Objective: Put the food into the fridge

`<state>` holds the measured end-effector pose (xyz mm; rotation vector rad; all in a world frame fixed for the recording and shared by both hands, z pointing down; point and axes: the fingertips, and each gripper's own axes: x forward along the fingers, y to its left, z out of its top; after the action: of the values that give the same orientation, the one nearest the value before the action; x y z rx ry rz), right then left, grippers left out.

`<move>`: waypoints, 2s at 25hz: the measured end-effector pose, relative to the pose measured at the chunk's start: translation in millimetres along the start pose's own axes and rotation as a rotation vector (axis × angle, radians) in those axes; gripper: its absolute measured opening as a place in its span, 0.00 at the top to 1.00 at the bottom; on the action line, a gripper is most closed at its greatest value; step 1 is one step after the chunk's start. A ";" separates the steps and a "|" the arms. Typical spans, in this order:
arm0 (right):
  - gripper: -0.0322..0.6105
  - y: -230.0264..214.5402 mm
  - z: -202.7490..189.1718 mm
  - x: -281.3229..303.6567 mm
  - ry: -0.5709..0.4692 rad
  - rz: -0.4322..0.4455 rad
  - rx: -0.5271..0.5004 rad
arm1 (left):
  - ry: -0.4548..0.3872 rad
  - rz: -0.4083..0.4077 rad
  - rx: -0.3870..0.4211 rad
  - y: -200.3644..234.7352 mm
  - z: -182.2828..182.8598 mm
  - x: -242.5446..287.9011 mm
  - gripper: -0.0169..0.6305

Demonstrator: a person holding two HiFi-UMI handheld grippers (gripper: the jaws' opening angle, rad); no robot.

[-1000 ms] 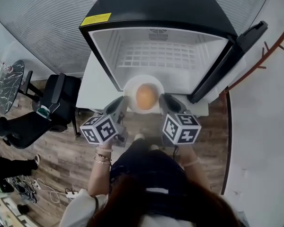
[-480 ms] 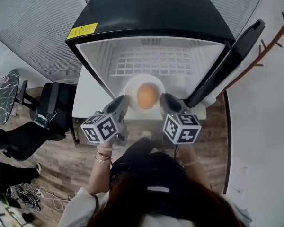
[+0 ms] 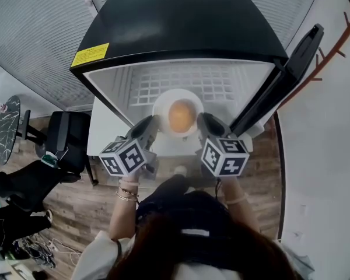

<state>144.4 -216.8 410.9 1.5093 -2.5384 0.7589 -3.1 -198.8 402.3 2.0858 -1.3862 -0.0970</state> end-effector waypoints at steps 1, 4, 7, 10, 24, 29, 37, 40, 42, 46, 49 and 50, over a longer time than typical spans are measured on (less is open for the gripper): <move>0.88 -0.8 1.9 1.6 -0.002 -0.002 0.000 | -0.001 0.000 -0.001 0.3 1.4 2.1 0.92; 0.88 -2.9 7.7 6.1 -0.009 -0.003 -0.001 | -0.005 0.000 0.000 0.8 6.4 7.3 0.92; 0.88 -4.0 11.3 10.6 -0.012 -0.001 0.003 | -0.008 -0.001 0.004 1.2 12.4 11.8 0.92; 0.88 -5.0 11.9 14.1 -0.010 0.000 0.008 | -0.008 0.001 0.004 2.6 16.0 15.4 0.92; 0.89 -15.7 25.6 22.4 -0.027 0.000 0.037 | -0.020 -0.019 -0.023 2.4 27.8 36.8 0.92; 0.89 -17.2 30.9 26.2 -0.034 0.011 0.066 | -0.012 -0.010 -0.029 5.2 30.7 43.2 0.92; 0.89 -17.8 39.7 31.4 -0.046 0.009 0.075 | -0.016 -0.002 -0.032 7.6 37.0 52.0 0.91; 0.89 -18.8 40.2 32.7 -0.047 0.006 0.082 | -0.017 0.000 -0.025 7.7 38.2 53.7 0.90; 0.88 -19.3 40.9 34.6 -0.047 0.007 0.085 | -0.019 0.004 -0.019 8.1 39.2 55.0 0.90; 0.88 -19.0 43.1 38.6 -0.045 0.008 0.080 | -0.026 0.013 -0.001 9.7 42.1 57.5 0.90; 0.88 -18.9 44.3 40.6 -0.040 0.002 0.075 | -0.020 0.028 0.032 10.1 44.4 59.4 0.89; 0.88 -18.8 44.7 41.1 -0.038 -0.001 0.072 | -0.015 0.039 0.052 10.0 44.9 60.2 0.89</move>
<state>147.1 -277.5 392.1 1.5608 -2.5632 0.8386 -1.7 -273.2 387.9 2.1030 -1.4528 -0.0615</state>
